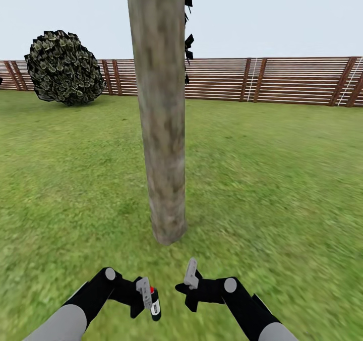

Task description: In the garden, pick up the pesticide atomizer on the floor and spray pesticide onto both trees until each tree trunk is fully covered.

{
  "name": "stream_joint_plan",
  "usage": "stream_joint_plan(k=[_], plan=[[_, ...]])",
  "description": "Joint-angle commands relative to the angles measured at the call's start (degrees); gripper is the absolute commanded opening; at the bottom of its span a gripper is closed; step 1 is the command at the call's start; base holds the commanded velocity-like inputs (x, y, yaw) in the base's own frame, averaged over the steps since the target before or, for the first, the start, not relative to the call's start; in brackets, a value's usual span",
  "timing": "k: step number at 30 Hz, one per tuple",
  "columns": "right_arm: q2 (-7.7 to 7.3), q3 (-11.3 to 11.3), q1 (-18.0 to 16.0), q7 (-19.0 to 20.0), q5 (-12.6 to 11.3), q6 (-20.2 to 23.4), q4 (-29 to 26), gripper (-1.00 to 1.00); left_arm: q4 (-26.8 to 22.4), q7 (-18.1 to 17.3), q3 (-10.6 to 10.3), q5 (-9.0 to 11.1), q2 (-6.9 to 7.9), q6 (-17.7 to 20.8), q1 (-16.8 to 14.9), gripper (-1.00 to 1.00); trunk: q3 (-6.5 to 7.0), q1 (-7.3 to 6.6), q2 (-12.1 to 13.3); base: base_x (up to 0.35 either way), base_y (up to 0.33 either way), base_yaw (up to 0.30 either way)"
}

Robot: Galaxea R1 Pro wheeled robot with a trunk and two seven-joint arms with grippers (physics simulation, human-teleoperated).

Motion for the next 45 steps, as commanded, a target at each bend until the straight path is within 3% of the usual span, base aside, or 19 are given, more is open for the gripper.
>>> stream_joint_plan(k=[1,25,45], plan=[[0.03,-0.1,0.0,0.0,0.6,-0.4,0.0,-1.0,-0.1,0.0,-0.2,-0.2,0.03,-0.4,0.0,-1.0,-0.05,-0.01,0.0,0.0,0.0,0.0],[0.14,-0.1,-0.1,0.0,0.6,-0.4,-0.8,-1.0,-0.9,0.7,-0.2,-0.4,-3.35,-0.4,0.0,-1.0,-0.05,-0.01,0.0,0.0,0.0,0.0],[0.14,-0.1,-0.1,0.0,0.6,-0.4,-0.9,-1.0,-1.5,1.2,-0.2,-0.4,-4.52,-0.4,0.3,-1.0,-0.05,-0.01,0.0,0.0,0.0,0.0]])
